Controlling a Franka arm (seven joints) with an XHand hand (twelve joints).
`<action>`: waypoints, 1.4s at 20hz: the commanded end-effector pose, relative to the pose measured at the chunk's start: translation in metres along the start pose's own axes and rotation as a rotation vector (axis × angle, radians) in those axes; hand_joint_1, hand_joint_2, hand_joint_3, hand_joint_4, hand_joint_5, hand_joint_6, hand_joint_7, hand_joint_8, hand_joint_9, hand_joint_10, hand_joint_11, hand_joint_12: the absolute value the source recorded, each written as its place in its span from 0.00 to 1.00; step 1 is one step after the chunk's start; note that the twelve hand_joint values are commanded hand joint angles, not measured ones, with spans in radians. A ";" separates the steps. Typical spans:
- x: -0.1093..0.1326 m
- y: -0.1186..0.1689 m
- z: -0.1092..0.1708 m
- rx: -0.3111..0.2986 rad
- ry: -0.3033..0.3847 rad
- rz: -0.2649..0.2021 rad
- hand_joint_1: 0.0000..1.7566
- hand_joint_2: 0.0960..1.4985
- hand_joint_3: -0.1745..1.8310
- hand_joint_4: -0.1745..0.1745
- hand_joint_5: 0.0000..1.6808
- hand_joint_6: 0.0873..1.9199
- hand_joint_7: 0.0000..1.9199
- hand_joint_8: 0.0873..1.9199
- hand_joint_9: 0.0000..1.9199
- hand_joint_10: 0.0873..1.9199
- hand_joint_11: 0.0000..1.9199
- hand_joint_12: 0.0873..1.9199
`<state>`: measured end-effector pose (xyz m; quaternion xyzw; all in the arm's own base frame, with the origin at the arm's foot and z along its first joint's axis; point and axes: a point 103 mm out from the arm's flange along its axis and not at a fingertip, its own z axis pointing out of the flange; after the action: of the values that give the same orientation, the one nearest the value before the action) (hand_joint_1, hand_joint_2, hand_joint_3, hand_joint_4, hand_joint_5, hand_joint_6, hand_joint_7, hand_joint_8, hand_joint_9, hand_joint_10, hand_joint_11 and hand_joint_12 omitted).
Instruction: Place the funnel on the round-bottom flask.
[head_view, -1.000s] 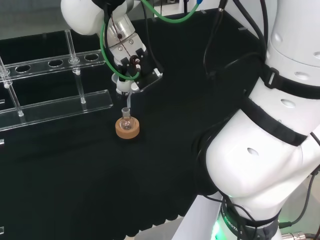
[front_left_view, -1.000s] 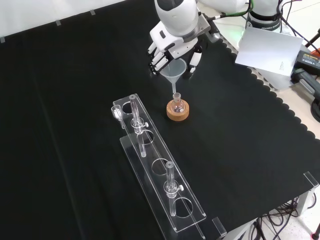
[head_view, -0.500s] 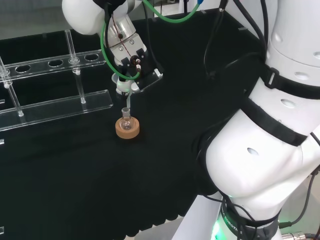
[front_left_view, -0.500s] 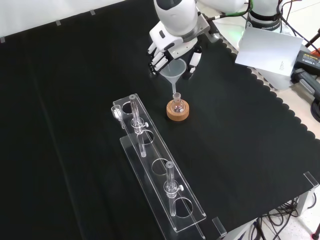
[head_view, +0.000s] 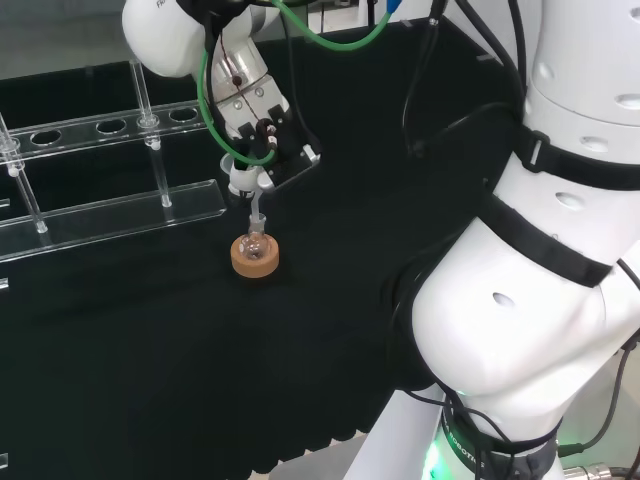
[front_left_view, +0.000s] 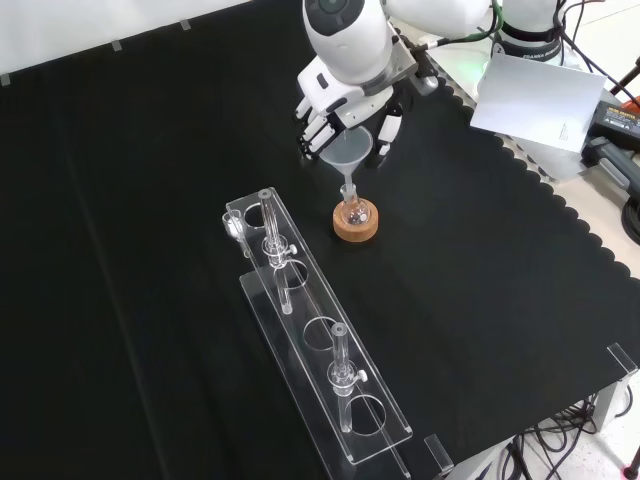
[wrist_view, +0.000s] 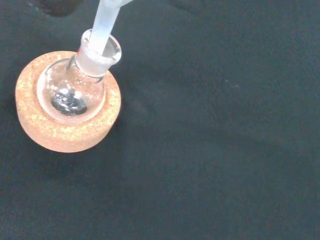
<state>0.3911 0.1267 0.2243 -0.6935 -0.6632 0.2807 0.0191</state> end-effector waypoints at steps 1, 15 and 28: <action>0.001 0.002 0.005 0.006 0.008 -0.010 0.48 0.73 0.00 0.46 0.38 0.25 0.30 0.32 0.45 0.20 0.30 0.63; 0.007 0.007 0.019 0.028 0.020 -0.037 0.48 0.73 0.00 0.46 0.38 0.26 0.30 0.32 0.45 0.21 0.30 0.63; 0.012 0.005 0.025 0.036 0.026 -0.045 0.48 0.73 0.00 0.46 0.37 0.26 0.29 0.32 0.45 0.21 0.30 0.63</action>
<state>0.3853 0.1286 0.1975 -0.6817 -0.6728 0.2840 0.0452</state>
